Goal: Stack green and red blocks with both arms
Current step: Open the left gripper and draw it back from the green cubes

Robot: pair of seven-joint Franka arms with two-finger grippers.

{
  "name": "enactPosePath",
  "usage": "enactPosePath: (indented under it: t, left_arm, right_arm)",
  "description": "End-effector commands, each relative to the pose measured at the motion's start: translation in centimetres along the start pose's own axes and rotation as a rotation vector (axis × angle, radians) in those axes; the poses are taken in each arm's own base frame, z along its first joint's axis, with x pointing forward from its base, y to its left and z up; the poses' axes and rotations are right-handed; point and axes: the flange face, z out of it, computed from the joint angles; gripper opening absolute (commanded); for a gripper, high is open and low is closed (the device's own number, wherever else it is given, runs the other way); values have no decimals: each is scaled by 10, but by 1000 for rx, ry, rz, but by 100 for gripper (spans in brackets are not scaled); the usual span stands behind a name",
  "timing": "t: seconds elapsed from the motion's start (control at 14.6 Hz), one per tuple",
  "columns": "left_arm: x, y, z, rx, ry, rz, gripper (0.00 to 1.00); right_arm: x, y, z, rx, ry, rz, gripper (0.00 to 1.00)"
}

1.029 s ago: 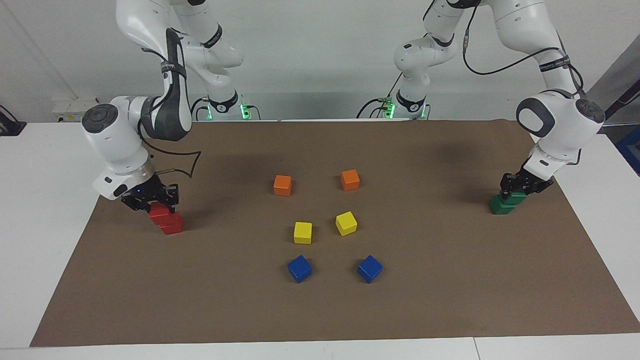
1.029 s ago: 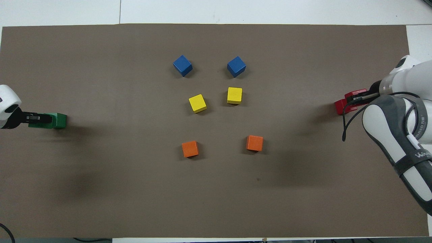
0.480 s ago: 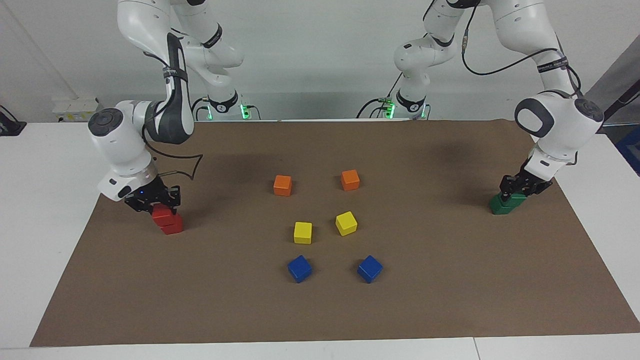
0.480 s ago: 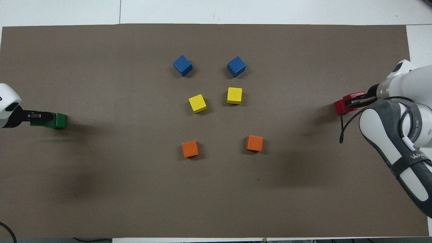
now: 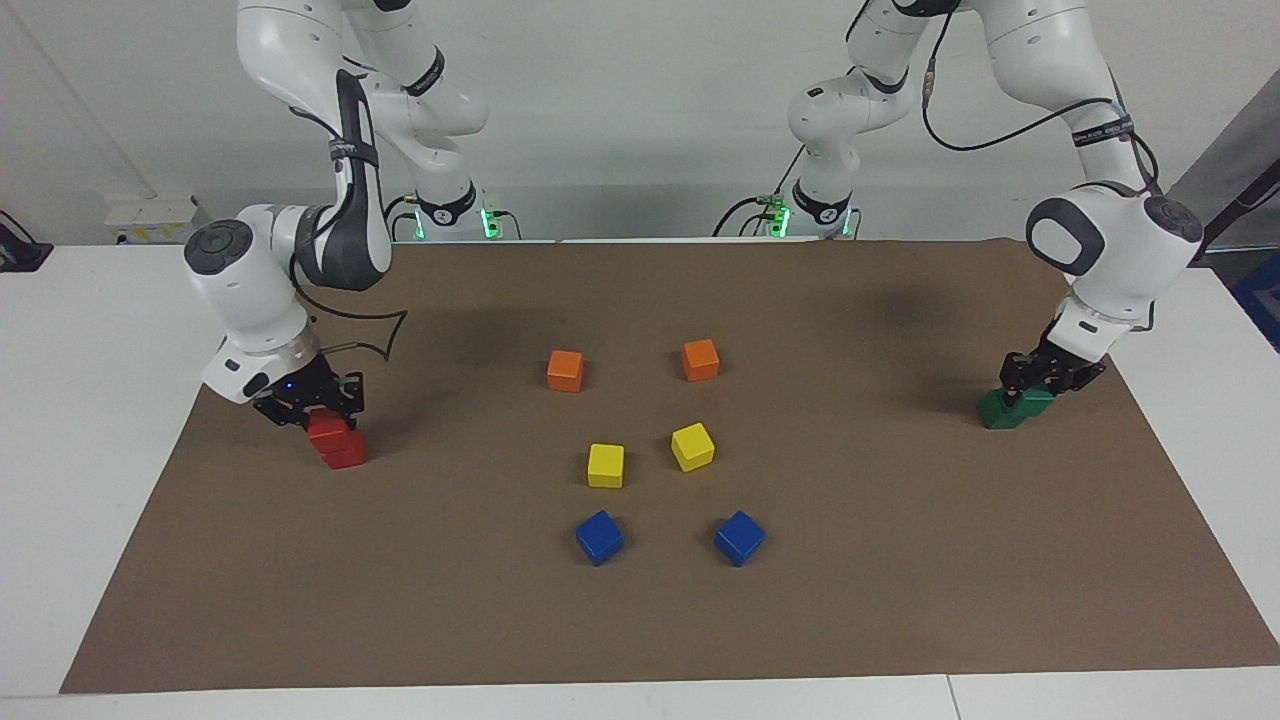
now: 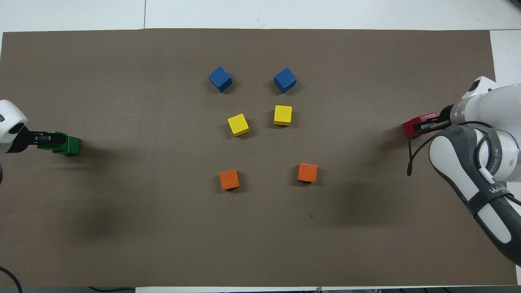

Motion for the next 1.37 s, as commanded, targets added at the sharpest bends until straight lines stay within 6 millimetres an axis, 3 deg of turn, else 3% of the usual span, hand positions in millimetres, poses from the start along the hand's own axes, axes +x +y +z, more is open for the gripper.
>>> enactPosePath:
  t: [0.0,0.27,0.34,0.69,1.1,1.3]
  left_arm:
    - [-9,5,4,-2,17,2,100]
    - [-6,6,-2,-17,-12,7,100]
    - [0,5,-11,-25,-25,7,100]
    - [29,12,-85,-43,-51,45,100]
    - [20,43,-171,-24,0,83,100]
    - [21,47,-211,-8,-35,63,100]
  right_arm:
    - [-9,1,-4,11,23,-13,0]
    - [-9,1,-5,11,25,-12,0]
    - [-9,1,-5,11,25,-12,0]
    - [-9,2,-5,11,25,-10,0]
    - [-11,7,-5,10,24,-3,0]
    - [-11,7,-4,10,23,-1,0]
